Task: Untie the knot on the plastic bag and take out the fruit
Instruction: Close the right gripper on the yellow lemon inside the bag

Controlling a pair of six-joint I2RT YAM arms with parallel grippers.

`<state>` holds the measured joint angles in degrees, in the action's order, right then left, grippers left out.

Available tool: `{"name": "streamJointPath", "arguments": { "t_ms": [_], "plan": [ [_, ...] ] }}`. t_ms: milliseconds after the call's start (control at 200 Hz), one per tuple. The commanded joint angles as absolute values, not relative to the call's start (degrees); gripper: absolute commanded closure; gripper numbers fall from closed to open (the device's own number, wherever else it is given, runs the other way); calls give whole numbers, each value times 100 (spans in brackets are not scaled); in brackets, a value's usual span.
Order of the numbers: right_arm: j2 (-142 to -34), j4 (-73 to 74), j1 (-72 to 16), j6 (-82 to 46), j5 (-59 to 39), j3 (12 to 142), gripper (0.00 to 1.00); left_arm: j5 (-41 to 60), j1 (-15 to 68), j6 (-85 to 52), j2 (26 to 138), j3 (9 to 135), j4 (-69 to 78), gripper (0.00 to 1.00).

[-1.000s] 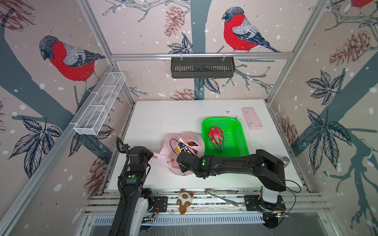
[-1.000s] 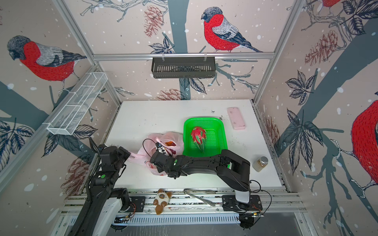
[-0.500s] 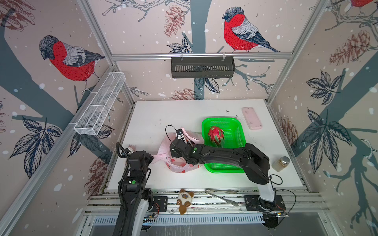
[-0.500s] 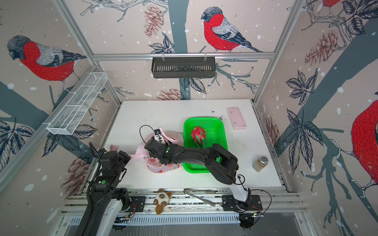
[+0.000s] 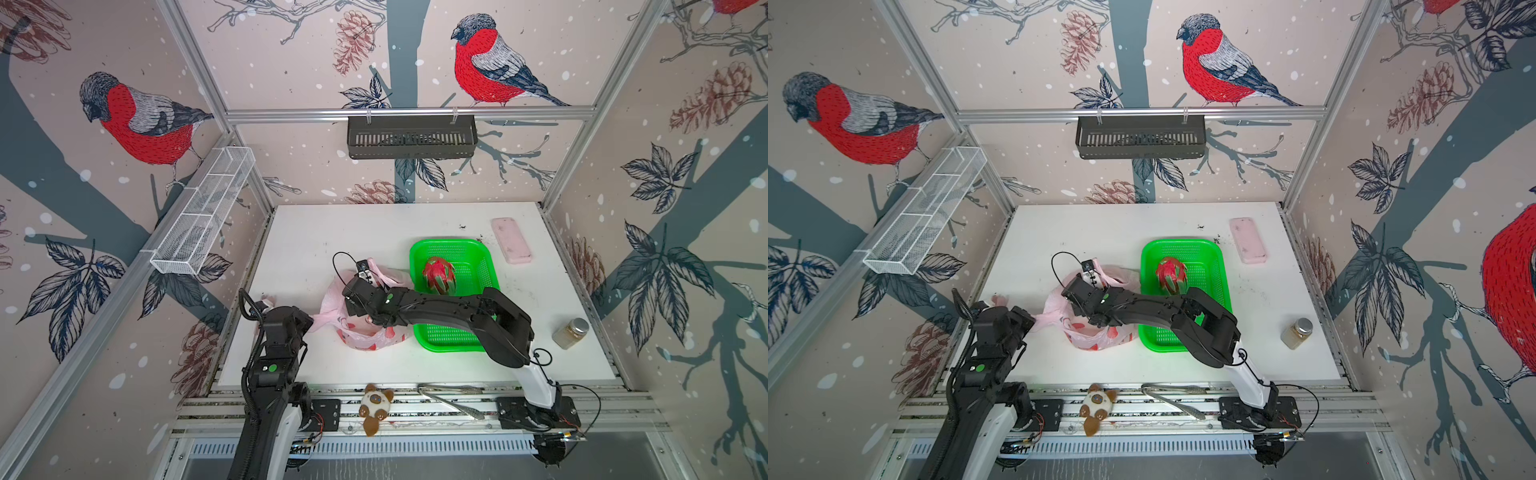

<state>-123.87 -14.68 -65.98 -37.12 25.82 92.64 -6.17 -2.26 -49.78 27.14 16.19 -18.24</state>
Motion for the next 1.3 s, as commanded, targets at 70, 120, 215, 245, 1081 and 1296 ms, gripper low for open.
{"name": "streamJointPath", "arguments": {
  "t_ms": [70, 120, 215, 245, 1081, 1296],
  "plan": [
    [-12644, -1806, -6565, -3880, 2490, 9480, 0, -666, -220, -5015, 2711, 1617, -1633, 100],
    [-12685, -1837, -6565, -3927, 2502, 9500, 0, -674, -220, -5019, 2704, 1611, -1628, 100],
    [-12733, -1863, -6565, -4014, 2497, 9492, 1, -662, -223, -5015, 2717, 1608, -1615, 100],
    [-12748, -1863, -6565, -4037, 2505, 9492, 1, -661, -220, -5018, 2715, 1608, -1621, 100],
    [-13201, -2424, -6528, -4509, 2360, 9731, 26, -669, -220, -5019, 2703, 1530, -1547, 100],
    [-13070, -2461, -6548, -4509, 2469, 9678, 42, -684, -220, -5028, 2724, 1512, -1478, 100]
  ]
}}
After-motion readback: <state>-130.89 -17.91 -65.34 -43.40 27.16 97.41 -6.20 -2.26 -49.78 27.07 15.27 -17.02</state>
